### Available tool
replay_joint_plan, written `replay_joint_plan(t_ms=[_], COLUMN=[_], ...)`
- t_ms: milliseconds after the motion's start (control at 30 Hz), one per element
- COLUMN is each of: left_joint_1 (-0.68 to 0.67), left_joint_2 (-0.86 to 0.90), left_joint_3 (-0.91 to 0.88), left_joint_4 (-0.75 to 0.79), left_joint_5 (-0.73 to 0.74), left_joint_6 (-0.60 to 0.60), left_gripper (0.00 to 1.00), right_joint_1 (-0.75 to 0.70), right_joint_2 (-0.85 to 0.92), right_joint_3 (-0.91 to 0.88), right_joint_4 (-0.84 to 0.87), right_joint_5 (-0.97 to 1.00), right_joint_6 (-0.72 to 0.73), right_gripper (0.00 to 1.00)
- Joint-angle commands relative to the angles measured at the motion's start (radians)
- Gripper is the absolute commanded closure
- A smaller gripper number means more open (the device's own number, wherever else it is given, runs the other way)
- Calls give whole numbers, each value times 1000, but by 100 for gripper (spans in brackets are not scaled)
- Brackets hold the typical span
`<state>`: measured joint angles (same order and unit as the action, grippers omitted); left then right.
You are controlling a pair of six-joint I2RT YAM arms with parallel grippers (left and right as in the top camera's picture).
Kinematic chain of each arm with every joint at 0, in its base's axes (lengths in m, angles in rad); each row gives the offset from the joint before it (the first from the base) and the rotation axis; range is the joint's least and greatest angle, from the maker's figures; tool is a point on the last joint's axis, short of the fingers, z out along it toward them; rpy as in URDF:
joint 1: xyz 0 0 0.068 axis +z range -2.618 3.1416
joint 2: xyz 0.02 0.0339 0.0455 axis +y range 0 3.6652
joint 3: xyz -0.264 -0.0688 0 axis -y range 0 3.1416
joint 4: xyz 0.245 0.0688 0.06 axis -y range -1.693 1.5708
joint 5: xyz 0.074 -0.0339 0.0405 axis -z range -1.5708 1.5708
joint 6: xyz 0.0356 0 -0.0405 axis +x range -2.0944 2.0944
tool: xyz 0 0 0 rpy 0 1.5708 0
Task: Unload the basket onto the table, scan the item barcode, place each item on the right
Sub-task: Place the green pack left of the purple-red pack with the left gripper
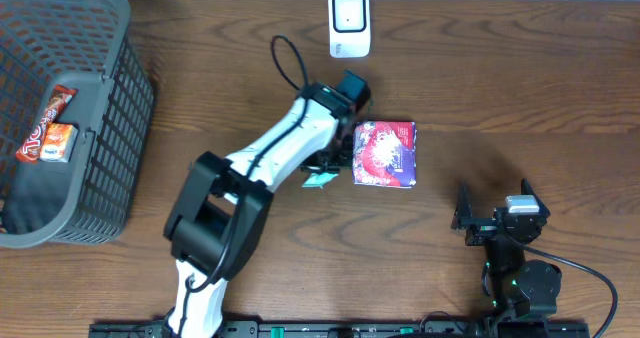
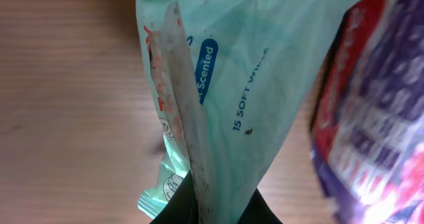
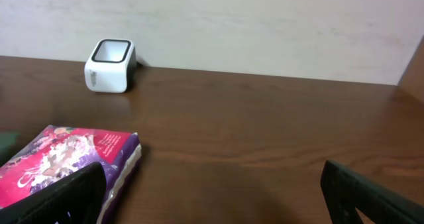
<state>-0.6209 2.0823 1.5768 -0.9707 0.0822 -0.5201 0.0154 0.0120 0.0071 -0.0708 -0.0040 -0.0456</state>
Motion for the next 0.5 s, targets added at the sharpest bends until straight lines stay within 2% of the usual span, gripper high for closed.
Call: replay_joint_plan(t_ms=[0,33,100,200,267,367,467], left_joint_1=[-5,-5,-1,14,28,65,131], left_joint_2=[3,-1,-6,-30,-55,-107,-182], left_joint_3=[-3,1,21,79,131,200,250], left_joint_4=[24,30,26,-6,-47,-107,-161], left_joint_5=[-12,-12,-11,26,37,27,-63], left_joint_6=[-27,-27,-27,14,53,111,121], left_gripper=[74,58,37,21,17,16,16], right_joint_1=[-8,-7,-8,-7,-7,-8,-8], right_joint_2=[-3,-3,-3,-3,-3,-3,-3], right_joint_3=[-2,-2,-2,-2,-2,-2,-2], right_joint_4=[-4,-5,-4,-4,-4,-4,-4], right_joint_5=[-2,-2,-2,-2,-2,-2,-2], right_joint_6=[-11,-11,-11,-11,-11,-11,-11], right_gripper=[1,1,1,1,1,1,1])
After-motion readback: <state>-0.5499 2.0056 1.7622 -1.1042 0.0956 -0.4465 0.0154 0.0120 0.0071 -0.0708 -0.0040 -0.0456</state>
